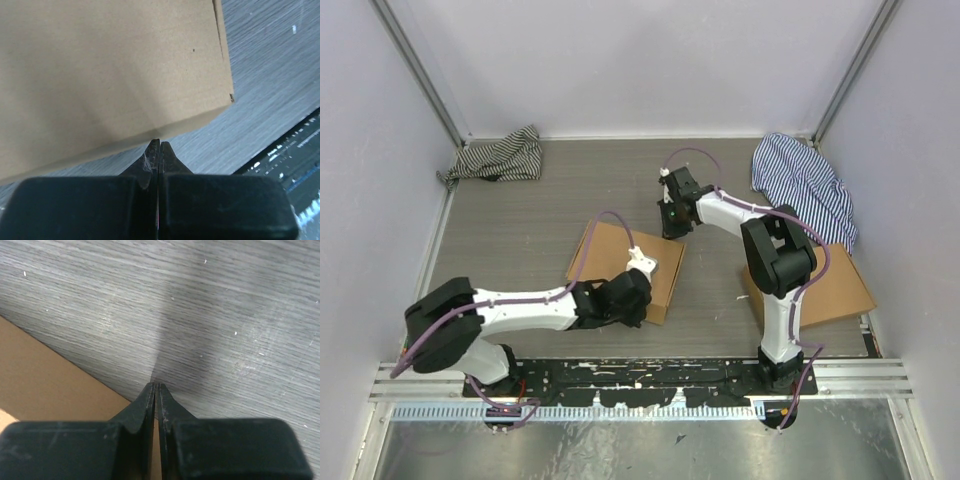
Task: Fold the paper box
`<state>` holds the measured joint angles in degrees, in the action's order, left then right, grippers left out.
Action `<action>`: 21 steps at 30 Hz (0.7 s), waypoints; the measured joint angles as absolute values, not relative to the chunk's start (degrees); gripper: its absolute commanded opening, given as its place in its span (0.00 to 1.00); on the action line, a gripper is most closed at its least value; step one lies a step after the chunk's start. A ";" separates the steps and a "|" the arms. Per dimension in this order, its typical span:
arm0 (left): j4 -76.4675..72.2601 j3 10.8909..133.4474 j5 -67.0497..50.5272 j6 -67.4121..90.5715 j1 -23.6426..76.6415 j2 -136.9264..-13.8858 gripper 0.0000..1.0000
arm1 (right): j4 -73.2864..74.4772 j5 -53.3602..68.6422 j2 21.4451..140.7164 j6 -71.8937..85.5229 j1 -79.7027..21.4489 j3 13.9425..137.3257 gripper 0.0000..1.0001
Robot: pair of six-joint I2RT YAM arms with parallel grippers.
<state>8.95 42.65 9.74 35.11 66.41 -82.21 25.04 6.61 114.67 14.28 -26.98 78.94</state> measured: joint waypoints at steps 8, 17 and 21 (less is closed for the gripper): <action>7.77 46.54 12.53 35.00 69.82 -90.98 0.00 | 24.23 7.68 114.08 13.85 -26.87 77.78 0.12; 7.77 46.92 23.03 39.77 72.20 -92.68 0.00 | 17.23 8.47 112.66 14.31 -28.86 73.67 0.12; 7.75 47.83 27.81 40.32 73.17 -94.54 0.00 | 11.97 6.68 112.60 14.83 -31.03 73.08 0.12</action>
<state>7.75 47.83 27.81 40.32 73.17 -94.54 11.97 6.68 112.60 14.83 -31.03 73.08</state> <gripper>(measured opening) 0.006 0.123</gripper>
